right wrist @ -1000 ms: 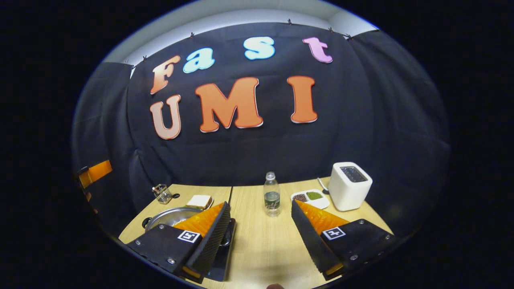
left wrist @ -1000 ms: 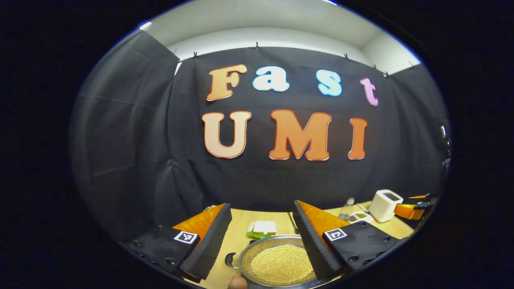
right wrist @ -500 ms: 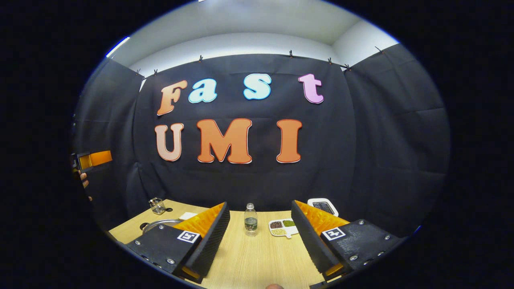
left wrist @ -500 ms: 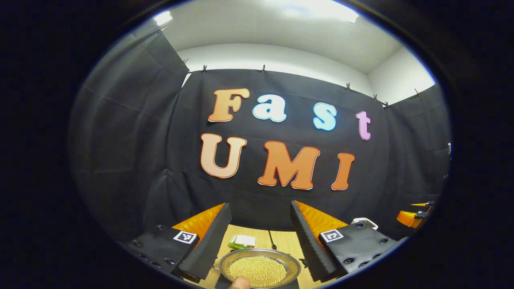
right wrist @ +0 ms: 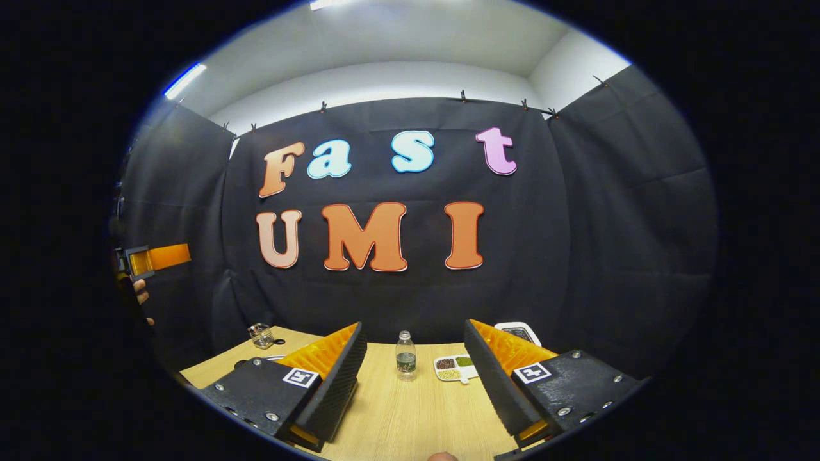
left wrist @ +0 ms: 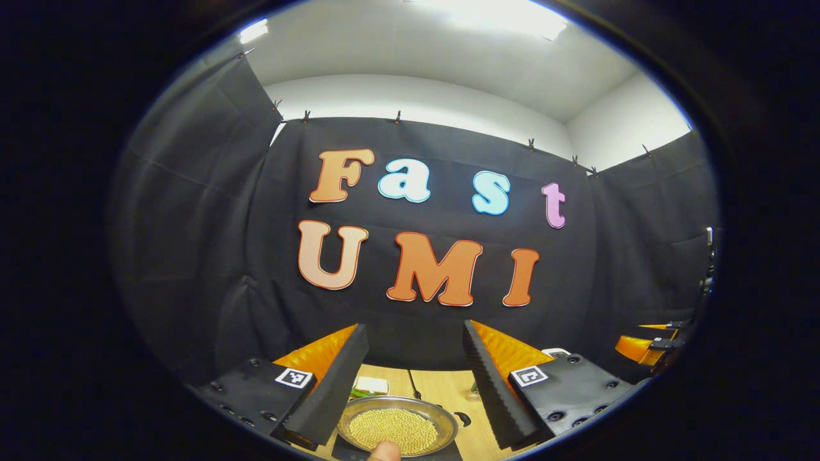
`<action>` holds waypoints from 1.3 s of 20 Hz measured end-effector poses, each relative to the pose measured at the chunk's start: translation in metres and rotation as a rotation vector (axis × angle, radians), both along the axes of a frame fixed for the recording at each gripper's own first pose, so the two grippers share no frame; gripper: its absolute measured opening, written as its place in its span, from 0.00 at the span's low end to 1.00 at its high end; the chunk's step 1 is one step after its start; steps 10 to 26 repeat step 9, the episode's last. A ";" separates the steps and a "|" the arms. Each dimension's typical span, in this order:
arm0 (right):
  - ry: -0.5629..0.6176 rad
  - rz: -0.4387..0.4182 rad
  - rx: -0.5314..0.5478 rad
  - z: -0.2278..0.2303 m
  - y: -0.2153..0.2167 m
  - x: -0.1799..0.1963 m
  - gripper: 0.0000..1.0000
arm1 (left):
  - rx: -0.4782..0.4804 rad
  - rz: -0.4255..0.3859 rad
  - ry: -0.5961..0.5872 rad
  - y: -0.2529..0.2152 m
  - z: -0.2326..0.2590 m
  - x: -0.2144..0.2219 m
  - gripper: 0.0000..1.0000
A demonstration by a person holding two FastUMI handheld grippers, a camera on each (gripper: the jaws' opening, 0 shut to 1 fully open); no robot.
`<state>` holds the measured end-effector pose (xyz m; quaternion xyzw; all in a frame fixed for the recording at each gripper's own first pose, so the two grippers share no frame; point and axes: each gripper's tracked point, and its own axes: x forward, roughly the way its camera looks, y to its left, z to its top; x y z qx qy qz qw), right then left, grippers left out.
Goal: First push the handle of the pot to place it horizontally, then grasp the pot with both hands and set it on the induction cooktop.
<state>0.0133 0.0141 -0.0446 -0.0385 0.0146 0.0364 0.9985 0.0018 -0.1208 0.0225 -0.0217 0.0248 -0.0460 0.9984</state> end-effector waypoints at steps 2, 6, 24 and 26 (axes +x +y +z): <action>-0.015 -0.010 0.003 0.003 -0.003 -0.001 0.95 | -0.001 0.001 0.009 -0.001 -0.003 0.002 0.99; -0.026 -0.001 0.008 0.003 -0.011 -0.011 0.95 | -0.011 -0.004 0.036 -0.004 -0.010 0.001 0.99; -0.027 0.001 0.012 -0.001 -0.013 -0.010 0.95 | -0.016 -0.014 0.060 -0.008 -0.018 0.002 0.95; -0.027 0.001 0.012 -0.001 -0.013 -0.010 0.95 | -0.016 -0.014 0.060 -0.008 -0.018 0.002 0.95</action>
